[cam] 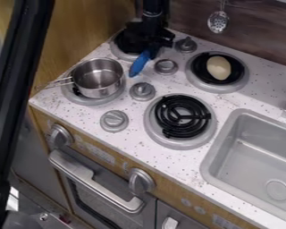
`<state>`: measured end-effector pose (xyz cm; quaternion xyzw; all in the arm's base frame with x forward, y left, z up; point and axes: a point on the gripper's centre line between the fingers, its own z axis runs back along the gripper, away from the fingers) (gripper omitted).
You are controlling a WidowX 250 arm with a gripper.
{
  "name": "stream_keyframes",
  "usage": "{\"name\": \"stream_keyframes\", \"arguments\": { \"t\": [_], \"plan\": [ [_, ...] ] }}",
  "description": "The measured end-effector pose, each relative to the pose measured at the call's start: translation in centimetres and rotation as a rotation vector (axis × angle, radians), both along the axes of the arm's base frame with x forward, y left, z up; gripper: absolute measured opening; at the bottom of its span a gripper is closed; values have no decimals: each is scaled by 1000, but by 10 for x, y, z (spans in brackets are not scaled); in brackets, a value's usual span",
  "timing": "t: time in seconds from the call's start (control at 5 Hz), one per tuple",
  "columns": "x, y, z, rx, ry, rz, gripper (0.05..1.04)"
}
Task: Move the blue object to the middle of the stove
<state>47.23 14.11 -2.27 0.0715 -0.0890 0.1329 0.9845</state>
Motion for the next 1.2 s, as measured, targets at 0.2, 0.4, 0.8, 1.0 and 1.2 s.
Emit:
{"name": "stream_keyframes", "arguments": {
  "t": [0.2, 0.4, 0.8, 1.0, 1.2],
  "plan": [
    [1, 2, -11, -30, 24, -5, 395],
    [-3, 0, -15, -49, 43, -14, 705],
    [-24, -19, -21, -84, 80, -47, 996],
    [-39, -25, 16, -73, 25, -59, 996],
    [-63, -36, 35, -74, -2, -87, 996]
  ]
}}
